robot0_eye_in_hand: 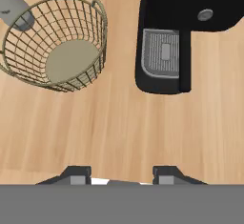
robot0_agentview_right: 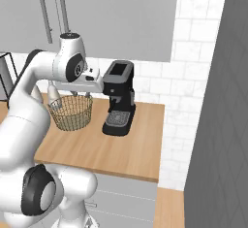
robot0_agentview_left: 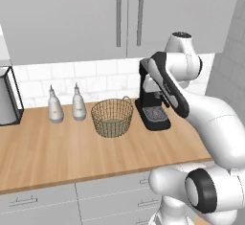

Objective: Open the cabinet, pick up the bread from the cabinet and place it in the basket. Then move the basket to the dining counter.

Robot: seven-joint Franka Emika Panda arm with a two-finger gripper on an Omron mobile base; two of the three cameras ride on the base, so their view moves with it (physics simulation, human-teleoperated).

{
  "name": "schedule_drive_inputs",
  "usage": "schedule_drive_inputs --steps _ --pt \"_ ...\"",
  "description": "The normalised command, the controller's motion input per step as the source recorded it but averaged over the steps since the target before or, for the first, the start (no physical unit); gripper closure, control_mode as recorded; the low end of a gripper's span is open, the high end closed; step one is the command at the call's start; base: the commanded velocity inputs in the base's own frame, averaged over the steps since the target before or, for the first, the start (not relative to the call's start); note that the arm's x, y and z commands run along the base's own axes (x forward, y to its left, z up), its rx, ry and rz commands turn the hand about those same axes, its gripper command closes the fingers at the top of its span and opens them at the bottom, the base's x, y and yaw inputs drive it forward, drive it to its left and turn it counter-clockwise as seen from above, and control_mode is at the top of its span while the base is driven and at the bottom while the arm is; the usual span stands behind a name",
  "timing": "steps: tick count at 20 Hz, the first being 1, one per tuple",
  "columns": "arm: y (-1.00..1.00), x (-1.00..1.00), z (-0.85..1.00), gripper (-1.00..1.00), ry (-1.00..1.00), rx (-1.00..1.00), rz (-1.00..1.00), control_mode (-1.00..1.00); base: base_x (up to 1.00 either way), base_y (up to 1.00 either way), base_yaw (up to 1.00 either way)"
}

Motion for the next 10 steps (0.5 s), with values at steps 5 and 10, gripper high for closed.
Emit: schedule_drive_inputs --steps 5,10 --pt "0.01 -0.44 0.02 -1.00 -0.08 -0.01 0.01 -1.00 0.00 0.00 0.00" --pt "0.07 -0.79 0.27 -1.00 -0.36 0.00 -0.01 -1.00 0.00 0.00 0.00"
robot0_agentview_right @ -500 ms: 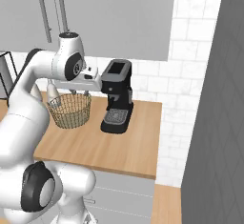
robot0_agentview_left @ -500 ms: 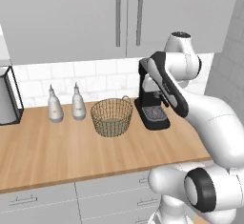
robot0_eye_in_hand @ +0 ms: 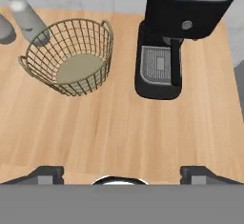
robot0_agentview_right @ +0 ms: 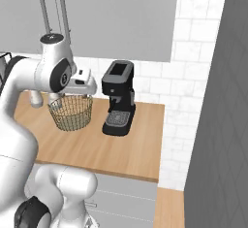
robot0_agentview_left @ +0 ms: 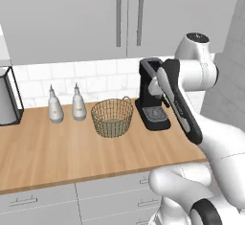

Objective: Open the cabinet, pick up the bread from the cabinet and place it in the basket. Then move the basket to the dining counter.

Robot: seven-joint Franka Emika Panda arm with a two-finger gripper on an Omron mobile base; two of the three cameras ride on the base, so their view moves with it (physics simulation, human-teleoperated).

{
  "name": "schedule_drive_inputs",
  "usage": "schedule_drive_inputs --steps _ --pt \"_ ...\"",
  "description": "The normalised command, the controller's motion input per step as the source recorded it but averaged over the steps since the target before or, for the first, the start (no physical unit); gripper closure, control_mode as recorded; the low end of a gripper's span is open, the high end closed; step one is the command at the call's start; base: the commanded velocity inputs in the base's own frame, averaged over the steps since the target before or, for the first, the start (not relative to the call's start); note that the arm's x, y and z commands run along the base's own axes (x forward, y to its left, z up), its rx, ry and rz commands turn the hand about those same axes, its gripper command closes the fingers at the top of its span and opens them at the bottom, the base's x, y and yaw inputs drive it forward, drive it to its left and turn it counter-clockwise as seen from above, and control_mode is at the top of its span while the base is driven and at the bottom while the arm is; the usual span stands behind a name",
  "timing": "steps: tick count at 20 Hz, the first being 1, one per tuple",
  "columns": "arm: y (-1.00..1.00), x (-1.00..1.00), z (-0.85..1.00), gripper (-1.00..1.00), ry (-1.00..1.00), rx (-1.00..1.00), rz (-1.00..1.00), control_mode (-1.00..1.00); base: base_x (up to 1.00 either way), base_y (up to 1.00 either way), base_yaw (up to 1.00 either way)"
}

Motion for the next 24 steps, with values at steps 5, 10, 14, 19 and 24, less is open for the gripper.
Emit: schedule_drive_inputs --steps 5,10,14,19,24 --pt "0.32 -0.32 0.68 -1.00 -0.33 0.00 -0.01 -1.00 0.00 0.00 0.00" --pt "0.36 0.00 0.96 -1.00 -0.16 0.00 0.00 -1.00 0.00 0.00 0.00" --pt "0.34 0.03 0.79 -1.00 -0.14 0.00 -0.01 -1.00 0.00 0.00 0.00" --pt "0.21 0.33 0.42 -1.00 -0.21 0.00 0.00 -1.00 0.00 0.00 0.00" --pt "0.01 0.45 0.17 -1.00 -0.34 0.00 -0.01 -1.00 0.00 0.00 0.00"
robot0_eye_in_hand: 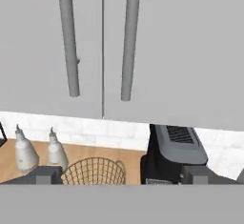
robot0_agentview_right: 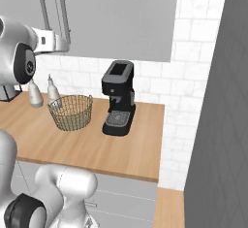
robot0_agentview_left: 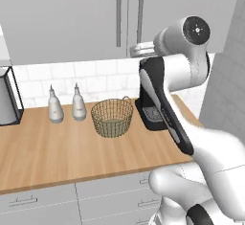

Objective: Open the cabinet, pick up the bread from the cabinet and place it in the basket. Then move the basket to the dining counter.

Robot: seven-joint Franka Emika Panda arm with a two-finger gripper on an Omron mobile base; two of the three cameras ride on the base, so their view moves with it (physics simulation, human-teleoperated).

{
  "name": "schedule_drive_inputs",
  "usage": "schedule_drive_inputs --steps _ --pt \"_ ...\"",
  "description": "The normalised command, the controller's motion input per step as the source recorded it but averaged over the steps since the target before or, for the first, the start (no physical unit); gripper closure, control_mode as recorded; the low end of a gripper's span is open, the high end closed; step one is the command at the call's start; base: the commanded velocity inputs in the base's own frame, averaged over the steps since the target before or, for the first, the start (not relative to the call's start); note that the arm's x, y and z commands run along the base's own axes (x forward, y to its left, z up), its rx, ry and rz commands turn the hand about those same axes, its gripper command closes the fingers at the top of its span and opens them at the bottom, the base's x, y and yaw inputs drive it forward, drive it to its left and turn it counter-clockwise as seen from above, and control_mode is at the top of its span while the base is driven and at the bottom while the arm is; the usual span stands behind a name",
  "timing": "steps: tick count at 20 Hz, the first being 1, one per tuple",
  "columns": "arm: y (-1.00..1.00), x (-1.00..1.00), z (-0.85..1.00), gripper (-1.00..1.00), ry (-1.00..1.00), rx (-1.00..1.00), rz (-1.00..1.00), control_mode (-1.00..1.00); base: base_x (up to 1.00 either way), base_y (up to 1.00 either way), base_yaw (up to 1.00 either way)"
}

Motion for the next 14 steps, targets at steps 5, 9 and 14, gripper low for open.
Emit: schedule_drive_inputs --steps 5,9,14 --pt "0.00 0.49 0.28 -1.00 -0.07 0.00 -0.07 -1.00 0.00 0.00 0.00" --pt "0.00 0.34 0.42 -1.00 0.06 0.00 -0.09 -1.00 0.00 0.00 0.00" --pt "0.00 0.38 0.21 -1.00 0.03 0.00 -0.02 -1.00 0.00 0.00 0.00"
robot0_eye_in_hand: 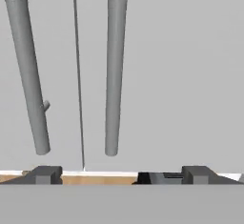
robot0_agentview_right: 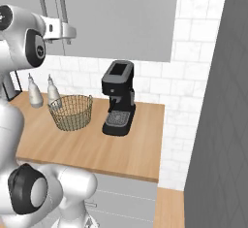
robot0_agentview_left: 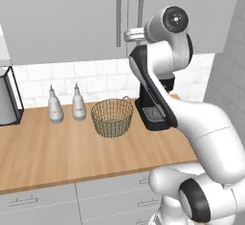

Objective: Open the cabinet, pick up the bread from the cabinet and place it in the basket. Then move the basket to the dining counter.

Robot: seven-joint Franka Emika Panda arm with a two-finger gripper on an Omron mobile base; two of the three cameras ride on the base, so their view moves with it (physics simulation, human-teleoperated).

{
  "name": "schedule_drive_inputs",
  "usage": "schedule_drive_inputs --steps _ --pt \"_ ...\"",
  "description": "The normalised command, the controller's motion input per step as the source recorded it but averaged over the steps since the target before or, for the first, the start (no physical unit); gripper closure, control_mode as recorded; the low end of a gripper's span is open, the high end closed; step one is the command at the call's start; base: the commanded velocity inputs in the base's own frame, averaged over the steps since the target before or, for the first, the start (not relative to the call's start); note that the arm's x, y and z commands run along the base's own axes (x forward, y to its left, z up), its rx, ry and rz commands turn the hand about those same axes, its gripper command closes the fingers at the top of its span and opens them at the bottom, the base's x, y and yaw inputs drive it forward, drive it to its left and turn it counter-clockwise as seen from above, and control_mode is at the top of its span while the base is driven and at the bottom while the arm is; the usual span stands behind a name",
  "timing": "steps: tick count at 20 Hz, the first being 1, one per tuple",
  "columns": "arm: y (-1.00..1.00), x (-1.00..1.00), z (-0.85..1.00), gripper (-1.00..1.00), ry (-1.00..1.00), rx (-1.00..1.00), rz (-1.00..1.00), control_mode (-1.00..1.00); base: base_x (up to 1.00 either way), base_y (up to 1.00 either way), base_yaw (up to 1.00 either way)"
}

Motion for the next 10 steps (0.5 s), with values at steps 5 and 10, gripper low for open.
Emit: schedule_drive_inputs --steps 5,10 --pt "0.00 0.56 0.00 -1.00 0.17 0.00 0.00 -1.00 0.00 0.00 0.00" --pt "0.00 0.42 0.00 -1.00 0.01 0.00 0.00 -1.00 0.00 0.00 0.00"
